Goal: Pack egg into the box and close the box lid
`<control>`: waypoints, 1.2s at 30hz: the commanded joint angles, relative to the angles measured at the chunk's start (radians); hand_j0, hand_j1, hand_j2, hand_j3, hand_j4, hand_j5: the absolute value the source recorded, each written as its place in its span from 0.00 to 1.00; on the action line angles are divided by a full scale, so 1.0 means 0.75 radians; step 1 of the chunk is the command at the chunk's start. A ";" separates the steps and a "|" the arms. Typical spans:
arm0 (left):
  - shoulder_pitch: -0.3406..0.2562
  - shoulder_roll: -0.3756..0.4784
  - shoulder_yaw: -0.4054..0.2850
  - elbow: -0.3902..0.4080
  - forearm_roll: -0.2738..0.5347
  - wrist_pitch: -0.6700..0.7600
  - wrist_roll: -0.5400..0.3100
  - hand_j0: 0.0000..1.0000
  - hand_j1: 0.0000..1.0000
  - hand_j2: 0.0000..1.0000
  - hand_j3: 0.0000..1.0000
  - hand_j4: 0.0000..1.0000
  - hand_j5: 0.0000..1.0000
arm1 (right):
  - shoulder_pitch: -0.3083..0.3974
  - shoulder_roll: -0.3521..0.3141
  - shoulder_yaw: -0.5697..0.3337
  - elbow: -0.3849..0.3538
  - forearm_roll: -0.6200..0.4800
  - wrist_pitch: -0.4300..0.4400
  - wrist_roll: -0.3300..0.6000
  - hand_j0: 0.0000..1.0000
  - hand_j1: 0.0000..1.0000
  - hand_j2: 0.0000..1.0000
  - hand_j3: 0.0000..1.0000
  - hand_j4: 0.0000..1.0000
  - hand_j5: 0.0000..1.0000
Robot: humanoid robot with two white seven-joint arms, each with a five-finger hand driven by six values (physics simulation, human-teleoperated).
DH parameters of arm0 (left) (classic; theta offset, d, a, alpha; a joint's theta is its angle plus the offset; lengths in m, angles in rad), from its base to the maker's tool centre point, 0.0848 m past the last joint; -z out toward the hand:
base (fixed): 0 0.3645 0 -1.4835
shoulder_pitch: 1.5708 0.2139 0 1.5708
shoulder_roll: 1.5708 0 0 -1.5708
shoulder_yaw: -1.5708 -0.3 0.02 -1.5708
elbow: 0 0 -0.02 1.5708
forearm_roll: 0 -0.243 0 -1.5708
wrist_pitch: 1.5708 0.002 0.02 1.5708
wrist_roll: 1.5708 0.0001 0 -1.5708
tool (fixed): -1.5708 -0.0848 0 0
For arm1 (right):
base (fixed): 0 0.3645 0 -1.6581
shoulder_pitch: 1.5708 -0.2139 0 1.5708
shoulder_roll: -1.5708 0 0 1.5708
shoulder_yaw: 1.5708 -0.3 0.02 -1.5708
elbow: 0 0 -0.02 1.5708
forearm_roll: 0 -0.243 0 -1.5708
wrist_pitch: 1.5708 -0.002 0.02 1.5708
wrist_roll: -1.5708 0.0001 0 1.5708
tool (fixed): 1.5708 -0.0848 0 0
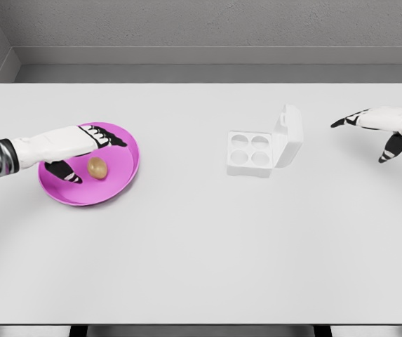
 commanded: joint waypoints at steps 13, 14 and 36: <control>0.000 0.006 0.013 0.004 0.007 0.003 0.000 1.00 1.00 1.00 1.00 1.00 1.00 | -0.018 -0.010 0.005 0.003 -0.003 -0.159 0.000 1.00 1.00 1.00 1.00 1.00 1.00; 0.000 0.006 0.013 0.004 0.007 0.003 0.000 1.00 1.00 1.00 1.00 1.00 1.00 | -0.018 -0.010 0.005 0.003 -0.003 -0.157 0.000 1.00 1.00 1.00 1.00 1.00 1.00; -0.006 -0.009 -0.002 0.021 -0.001 0.003 -0.002 1.00 1.00 1.00 1.00 1.00 1.00 | -0.070 -0.018 0.038 -0.028 -0.003 -0.163 0.000 1.00 1.00 1.00 1.00 1.00 1.00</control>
